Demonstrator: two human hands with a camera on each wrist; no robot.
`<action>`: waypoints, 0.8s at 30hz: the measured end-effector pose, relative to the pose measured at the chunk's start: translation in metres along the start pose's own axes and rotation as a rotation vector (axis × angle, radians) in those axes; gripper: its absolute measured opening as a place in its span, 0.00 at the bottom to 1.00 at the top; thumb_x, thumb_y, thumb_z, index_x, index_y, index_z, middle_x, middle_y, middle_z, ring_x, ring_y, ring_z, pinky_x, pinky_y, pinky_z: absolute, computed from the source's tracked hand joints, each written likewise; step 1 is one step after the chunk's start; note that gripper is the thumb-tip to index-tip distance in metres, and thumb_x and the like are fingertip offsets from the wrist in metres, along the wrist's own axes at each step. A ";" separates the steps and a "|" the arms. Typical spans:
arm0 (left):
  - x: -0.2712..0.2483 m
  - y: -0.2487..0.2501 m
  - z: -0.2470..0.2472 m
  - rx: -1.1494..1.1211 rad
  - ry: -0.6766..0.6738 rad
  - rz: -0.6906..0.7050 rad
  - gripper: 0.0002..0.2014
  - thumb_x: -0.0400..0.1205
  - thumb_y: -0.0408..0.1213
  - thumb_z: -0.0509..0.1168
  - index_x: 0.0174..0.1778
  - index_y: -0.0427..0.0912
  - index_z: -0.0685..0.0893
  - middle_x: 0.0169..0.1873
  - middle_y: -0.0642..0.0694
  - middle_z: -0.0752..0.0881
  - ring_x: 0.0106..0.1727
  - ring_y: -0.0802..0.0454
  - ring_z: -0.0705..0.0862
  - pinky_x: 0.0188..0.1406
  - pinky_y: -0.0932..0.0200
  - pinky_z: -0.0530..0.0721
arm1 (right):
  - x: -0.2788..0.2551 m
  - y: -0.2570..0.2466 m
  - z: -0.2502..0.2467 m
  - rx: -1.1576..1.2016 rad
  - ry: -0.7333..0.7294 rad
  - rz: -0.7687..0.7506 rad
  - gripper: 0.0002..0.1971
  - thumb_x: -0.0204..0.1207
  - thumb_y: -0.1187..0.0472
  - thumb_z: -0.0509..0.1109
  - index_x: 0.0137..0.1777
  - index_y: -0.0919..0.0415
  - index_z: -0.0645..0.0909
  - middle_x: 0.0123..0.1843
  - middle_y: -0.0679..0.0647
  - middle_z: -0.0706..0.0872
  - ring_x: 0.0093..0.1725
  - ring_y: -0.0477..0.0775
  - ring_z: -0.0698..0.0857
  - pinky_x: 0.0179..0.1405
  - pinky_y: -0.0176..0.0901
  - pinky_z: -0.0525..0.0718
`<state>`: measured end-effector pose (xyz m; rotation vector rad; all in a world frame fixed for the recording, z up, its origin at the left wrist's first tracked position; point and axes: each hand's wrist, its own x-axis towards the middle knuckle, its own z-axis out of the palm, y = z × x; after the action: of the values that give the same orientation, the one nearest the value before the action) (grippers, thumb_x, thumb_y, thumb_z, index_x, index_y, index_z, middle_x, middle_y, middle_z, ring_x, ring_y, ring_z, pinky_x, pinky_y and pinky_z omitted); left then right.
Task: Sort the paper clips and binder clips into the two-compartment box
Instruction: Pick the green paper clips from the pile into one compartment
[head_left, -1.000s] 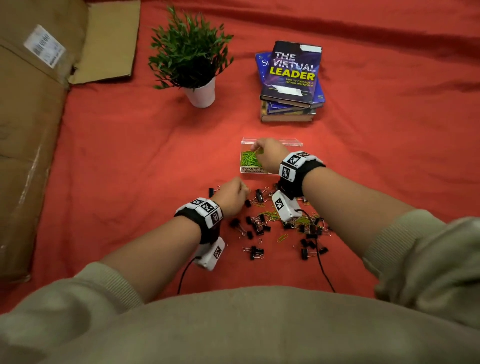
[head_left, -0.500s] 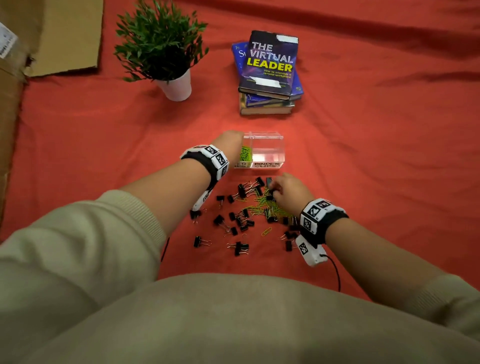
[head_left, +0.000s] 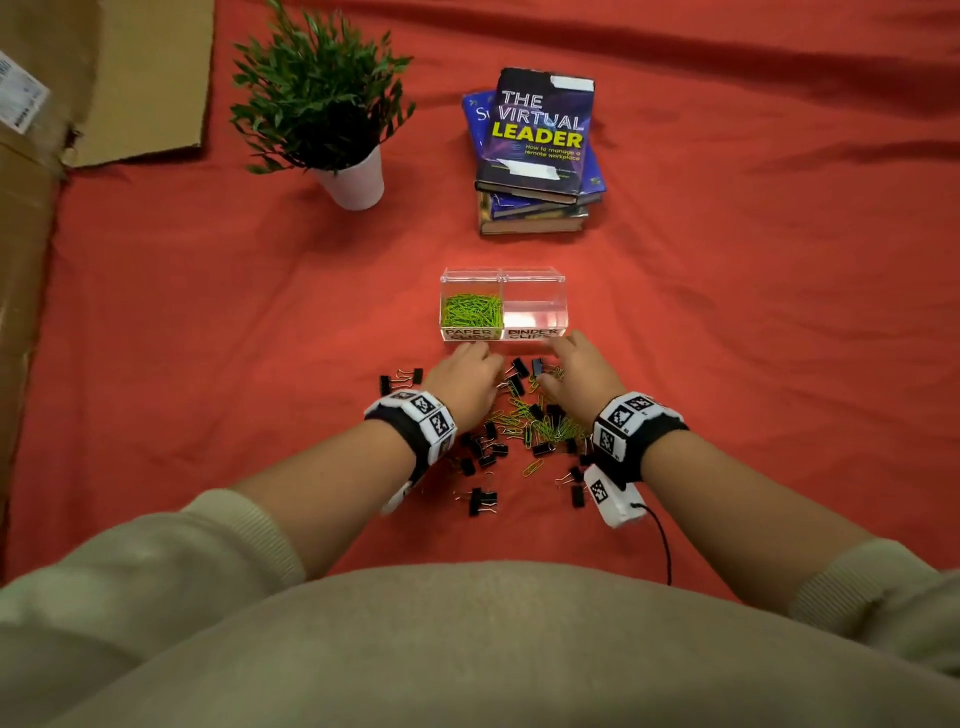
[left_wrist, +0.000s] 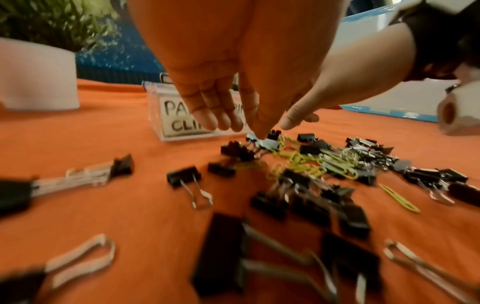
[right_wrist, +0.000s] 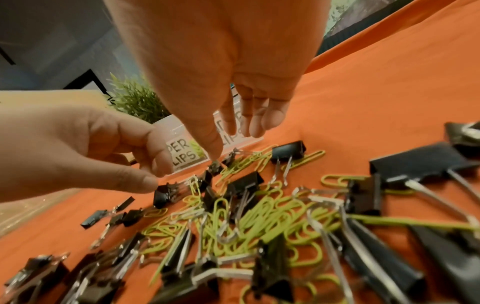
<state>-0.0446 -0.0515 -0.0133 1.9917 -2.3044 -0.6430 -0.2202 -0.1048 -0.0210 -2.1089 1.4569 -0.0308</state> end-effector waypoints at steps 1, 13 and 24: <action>-0.003 0.000 0.005 0.001 -0.031 -0.026 0.11 0.82 0.36 0.63 0.59 0.41 0.78 0.57 0.44 0.78 0.61 0.46 0.75 0.58 0.52 0.80 | 0.003 -0.001 0.003 -0.003 -0.011 0.006 0.24 0.75 0.58 0.72 0.70 0.59 0.73 0.64 0.54 0.75 0.58 0.53 0.81 0.58 0.46 0.84; -0.008 -0.016 0.008 -0.050 0.023 -0.122 0.07 0.80 0.30 0.61 0.52 0.38 0.79 0.52 0.41 0.78 0.57 0.42 0.77 0.56 0.47 0.80 | -0.001 0.020 -0.014 0.262 0.065 0.206 0.10 0.77 0.57 0.68 0.56 0.59 0.79 0.42 0.50 0.80 0.40 0.48 0.80 0.33 0.34 0.76; -0.012 -0.006 0.020 0.046 -0.092 -0.052 0.08 0.81 0.30 0.63 0.55 0.36 0.81 0.53 0.42 0.79 0.59 0.44 0.78 0.58 0.50 0.80 | -0.004 0.031 -0.010 -0.255 -0.024 -0.233 0.15 0.77 0.62 0.65 0.62 0.55 0.83 0.57 0.53 0.81 0.56 0.53 0.72 0.59 0.48 0.76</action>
<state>-0.0422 -0.0346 -0.0301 2.0917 -2.3457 -0.7061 -0.2516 -0.1132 -0.0263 -2.4674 1.2488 0.0964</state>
